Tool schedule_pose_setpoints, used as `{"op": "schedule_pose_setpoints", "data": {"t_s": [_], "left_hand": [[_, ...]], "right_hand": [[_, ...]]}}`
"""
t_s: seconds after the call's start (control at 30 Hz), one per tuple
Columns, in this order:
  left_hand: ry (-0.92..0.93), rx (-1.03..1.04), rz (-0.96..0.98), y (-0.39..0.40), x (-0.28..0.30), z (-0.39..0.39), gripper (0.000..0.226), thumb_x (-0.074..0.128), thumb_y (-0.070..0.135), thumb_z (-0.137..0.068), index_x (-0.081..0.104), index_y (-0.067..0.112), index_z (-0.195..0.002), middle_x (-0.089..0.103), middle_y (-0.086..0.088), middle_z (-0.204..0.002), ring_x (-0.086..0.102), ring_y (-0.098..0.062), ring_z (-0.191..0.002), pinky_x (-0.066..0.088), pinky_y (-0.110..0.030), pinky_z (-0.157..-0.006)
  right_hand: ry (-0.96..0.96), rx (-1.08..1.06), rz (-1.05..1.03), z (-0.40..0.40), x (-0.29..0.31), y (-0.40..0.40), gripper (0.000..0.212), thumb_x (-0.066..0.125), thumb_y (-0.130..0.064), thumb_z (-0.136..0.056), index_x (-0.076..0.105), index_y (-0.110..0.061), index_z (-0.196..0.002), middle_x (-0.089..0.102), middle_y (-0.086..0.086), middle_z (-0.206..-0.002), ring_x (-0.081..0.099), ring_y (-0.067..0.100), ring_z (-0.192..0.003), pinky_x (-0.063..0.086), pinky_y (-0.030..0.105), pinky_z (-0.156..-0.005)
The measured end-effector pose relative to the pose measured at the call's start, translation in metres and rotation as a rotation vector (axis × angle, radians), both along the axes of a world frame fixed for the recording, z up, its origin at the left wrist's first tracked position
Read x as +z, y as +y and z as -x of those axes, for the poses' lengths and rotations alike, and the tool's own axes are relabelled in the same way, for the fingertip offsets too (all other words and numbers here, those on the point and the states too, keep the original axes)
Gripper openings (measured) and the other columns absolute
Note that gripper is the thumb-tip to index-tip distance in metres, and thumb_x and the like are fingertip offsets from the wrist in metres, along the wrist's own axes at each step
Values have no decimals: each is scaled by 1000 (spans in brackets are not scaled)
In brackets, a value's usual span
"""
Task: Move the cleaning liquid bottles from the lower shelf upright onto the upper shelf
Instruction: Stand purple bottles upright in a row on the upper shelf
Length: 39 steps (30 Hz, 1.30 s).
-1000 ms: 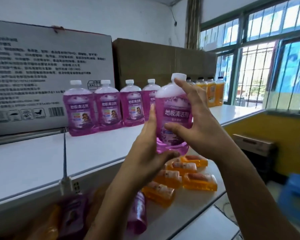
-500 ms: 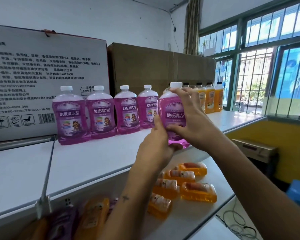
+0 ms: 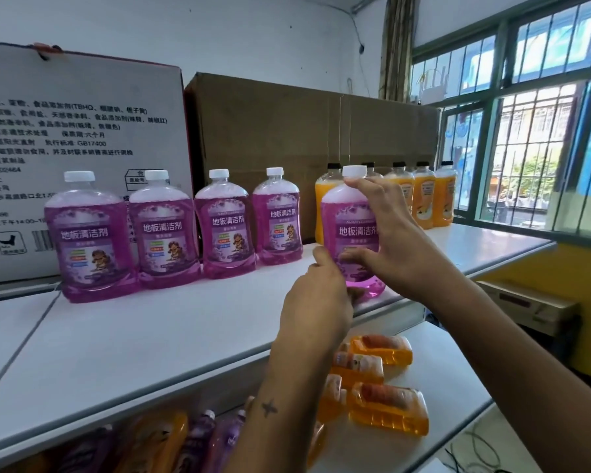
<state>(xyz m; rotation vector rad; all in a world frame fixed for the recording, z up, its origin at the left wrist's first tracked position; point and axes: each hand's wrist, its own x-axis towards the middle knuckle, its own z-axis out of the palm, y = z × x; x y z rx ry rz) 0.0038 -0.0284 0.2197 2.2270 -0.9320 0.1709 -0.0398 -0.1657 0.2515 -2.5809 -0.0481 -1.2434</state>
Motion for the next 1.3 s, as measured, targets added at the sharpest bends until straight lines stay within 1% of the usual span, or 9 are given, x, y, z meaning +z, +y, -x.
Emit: {"op": "schedule_pose_setpoints", "data": {"t_s": [0.1, 0.2, 0.37, 0.47, 0.57, 0.7, 0.87, 1.1, 1.3], "left_hand": [[11, 34, 7, -6, -1, -1, 60, 67, 31, -92, 27, 25, -137, 63, 1, -125, 66, -21, -103, 55, -31, -89], [-16, 79, 16, -10, -1, -1, 57, 67, 29, -92, 29, 27, -134, 65, 3, -120, 66, -18, -95, 55, -29, -85], [-26, 172, 1, -20, 0, -3, 51, 64, 24, -95, 30, 25, -134, 66, 0, -117, 66, -21, -94, 57, -33, -87], [-2, 214, -48, -29, 3, -4, 55, 61, 21, -96, 27, 23, -140, 64, -3, -122, 65, -23, -102, 56, -36, -91], [8, 257, -128, -38, 5, -5, 58, 60, 23, -97, 29, 19, -146, 60, -5, -130, 62, -23, -111, 51, -35, -95], [-44, 267, -222, -40, 4, -6, 35, 55, 28, -101, 50, 15, -133, 60, -5, -129, 57, -21, -113, 46, -33, -94], [-47, 283, -268, -41, 6, -6, 44, 48, 34, -103, 44, 17, -143, 51, -4, -144, 51, -21, -128, 39, -31, -104], [-19, 293, -250, -40, 4, -7, 45, 45, 39, -103, 44, 22, -145, 47, 1, -149, 46, -19, -131, 36, -33, -107], [-53, 273, -232, -37, -1, -8, 44, 46, 43, -101, 50, 21, -138, 54, 1, -139, 51, -17, -121, 34, -27, -89]], "right_hand": [[-2, 32, 18, -5, -1, -13, 96, 83, -18, -79, 21, -43, -148, 20, -7, -155, 26, 4, -128, 33, -6, -72], [-6, 93, 23, -9, -1, -21, 97, 83, -16, -79, 20, -44, -148, 20, -9, -153, 27, 2, -127, 36, -7, -70], [10, 168, 34, -15, 3, -30, 98, 84, -17, -76, 23, -41, -148, 22, -7, -151, 32, 6, -125, 43, 5, -79], [45, 133, 92, -17, 15, -35, 98, 87, -27, -71, 24, -38, -145, 28, -3, -142, 44, 16, -119, 57, 30, -85], [85, 10, 217, -25, 25, -43, 98, 87, -38, -69, 25, -29, -144, 35, 8, -139, 44, 26, -127, 50, 43, -94], [150, 26, 227, -43, 32, -65, 96, 87, -32, -71, 26, -22, -145, 36, 13, -140, 44, 29, -129, 47, 43, -101], [181, 52, 248, -80, 46, -78, 96, 88, -32, -68, 28, -21, -142, 41, 12, -135, 52, 28, -119, 53, 41, -93], [123, 45, 304, -127, 36, -75, 94, 86, -32, -71, 28, -15, -142, 39, 17, -133, 56, 31, -111, 56, 40, -89], [117, 10, 350, -147, 36, -75, 95, 87, -35, -71, 28, -13, -142, 42, 16, -129, 62, 31, -97, 50, 31, -67]]}}
